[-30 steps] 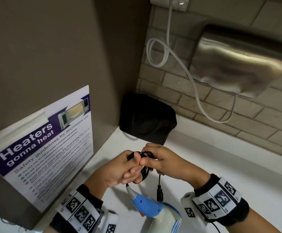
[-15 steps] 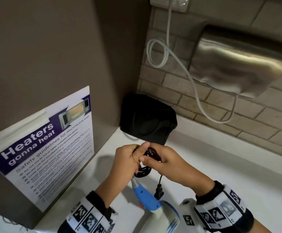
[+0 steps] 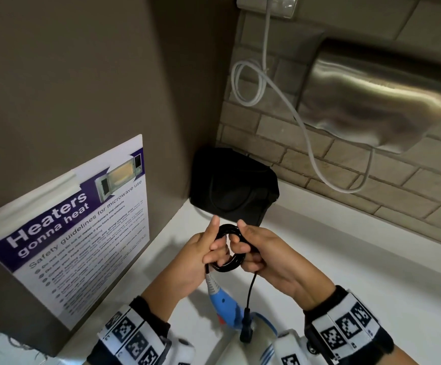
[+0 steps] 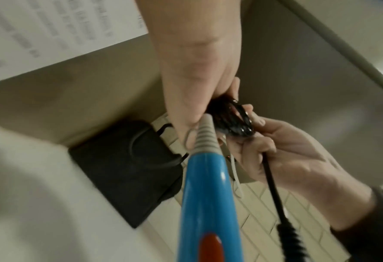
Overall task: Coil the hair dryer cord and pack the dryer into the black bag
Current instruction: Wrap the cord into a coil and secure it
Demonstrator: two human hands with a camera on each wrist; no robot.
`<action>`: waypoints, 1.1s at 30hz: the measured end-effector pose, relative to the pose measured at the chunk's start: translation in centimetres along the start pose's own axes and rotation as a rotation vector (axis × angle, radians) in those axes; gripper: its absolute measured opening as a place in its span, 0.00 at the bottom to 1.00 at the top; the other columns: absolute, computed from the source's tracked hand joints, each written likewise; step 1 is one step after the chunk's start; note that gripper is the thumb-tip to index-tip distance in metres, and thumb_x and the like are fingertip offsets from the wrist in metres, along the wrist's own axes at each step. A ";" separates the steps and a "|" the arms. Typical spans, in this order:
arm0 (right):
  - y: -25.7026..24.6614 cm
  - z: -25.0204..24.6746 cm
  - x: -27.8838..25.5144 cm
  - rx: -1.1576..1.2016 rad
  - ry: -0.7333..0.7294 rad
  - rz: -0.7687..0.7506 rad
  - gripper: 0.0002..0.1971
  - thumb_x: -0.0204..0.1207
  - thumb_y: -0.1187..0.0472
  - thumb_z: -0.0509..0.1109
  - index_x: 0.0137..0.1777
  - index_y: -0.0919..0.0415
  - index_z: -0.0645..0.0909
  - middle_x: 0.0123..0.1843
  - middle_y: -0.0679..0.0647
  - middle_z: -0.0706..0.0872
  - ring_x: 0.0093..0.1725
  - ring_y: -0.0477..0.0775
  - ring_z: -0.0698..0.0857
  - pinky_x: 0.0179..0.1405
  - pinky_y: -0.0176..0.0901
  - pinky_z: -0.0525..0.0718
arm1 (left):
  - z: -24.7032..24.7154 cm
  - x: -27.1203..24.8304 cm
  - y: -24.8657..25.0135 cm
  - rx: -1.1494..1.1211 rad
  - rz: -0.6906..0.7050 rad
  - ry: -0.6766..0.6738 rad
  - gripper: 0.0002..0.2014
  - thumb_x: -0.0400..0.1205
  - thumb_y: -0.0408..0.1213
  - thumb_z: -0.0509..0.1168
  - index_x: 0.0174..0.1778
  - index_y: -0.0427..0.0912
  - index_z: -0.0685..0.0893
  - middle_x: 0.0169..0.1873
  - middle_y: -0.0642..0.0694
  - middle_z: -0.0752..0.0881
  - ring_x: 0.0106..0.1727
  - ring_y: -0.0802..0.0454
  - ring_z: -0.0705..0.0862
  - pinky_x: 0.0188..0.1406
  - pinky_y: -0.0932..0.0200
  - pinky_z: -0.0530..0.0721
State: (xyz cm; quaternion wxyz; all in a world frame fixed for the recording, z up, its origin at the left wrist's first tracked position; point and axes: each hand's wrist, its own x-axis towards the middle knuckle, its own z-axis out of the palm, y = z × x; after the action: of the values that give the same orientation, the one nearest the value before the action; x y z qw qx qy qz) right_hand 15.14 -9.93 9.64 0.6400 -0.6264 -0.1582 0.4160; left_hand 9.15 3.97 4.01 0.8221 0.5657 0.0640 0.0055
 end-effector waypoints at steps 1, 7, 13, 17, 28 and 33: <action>0.1 -0.1 0.1 0.032 0.023 0.000 0.17 0.86 0.50 0.55 0.39 0.59 0.74 0.29 0.49 0.65 0.20 0.40 0.70 0.26 0.36 0.54 | -0.3 -0.1 -0.5 -0.037 -0.003 -0.028 0.27 0.80 0.65 0.50 0.23 0.49 0.67 0.17 0.53 0.62 0.29 0.55 0.72 0.45 0.58 0.71; 1.2 -0.8 0.6 0.190 0.093 0.012 0.16 0.86 0.51 0.56 0.41 0.60 0.76 0.29 0.47 0.69 0.24 0.43 0.59 0.23 0.34 0.59 | -1.0 -0.4 -1.6 -0.123 0.009 -0.072 0.17 0.81 0.56 0.54 0.33 0.52 0.78 0.27 0.51 0.64 0.35 0.56 0.73 0.54 0.54 0.74; 0.6 -1.6 0.7 -0.289 0.062 0.068 0.20 0.85 0.43 0.54 0.46 0.56 0.80 0.33 0.49 0.79 0.26 0.45 0.65 0.26 0.34 0.68 | -0.3 -0.6 -1.6 0.163 0.008 0.025 0.21 0.86 0.56 0.49 0.32 0.53 0.77 0.23 0.56 0.67 0.31 0.57 0.70 0.40 0.65 0.70; 0.2 -1.5 0.7 -0.356 0.034 0.074 0.20 0.85 0.44 0.54 0.45 0.59 0.77 0.31 0.48 0.76 0.23 0.42 0.63 0.23 0.30 0.65 | -0.4 -0.6 -1.3 0.155 -0.012 -0.030 0.20 0.85 0.54 0.49 0.36 0.50 0.79 0.23 0.55 0.66 0.31 0.56 0.69 0.44 0.60 0.69; 1.1 -1.3 0.8 0.056 0.144 0.142 0.17 0.86 0.50 0.58 0.38 0.58 0.74 0.26 0.46 0.68 0.23 0.43 0.61 0.25 0.35 0.60 | -1.4 -1.1 -1.8 0.075 -0.031 -0.143 0.17 0.85 0.54 0.52 0.40 0.44 0.72 0.30 0.54 0.68 0.35 0.59 0.69 0.43 0.64 0.68; 0.9 -0.9 1.0 -0.297 0.121 0.118 0.18 0.84 0.44 0.56 0.41 0.57 0.75 0.28 0.46 0.71 0.24 0.43 0.64 0.26 0.33 0.67 | -0.5 -1.0 -1.9 0.307 0.031 -0.023 0.15 0.88 0.47 0.47 0.38 0.44 0.66 0.27 0.57 0.66 0.29 0.63 0.65 0.29 0.76 0.67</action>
State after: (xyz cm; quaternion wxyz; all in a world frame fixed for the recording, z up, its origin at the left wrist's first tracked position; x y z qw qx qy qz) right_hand 16.09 -9.96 8.36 0.5233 -0.7461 -0.1418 0.3864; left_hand 7.96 3.72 2.20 0.7265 0.6856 0.0460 0.0020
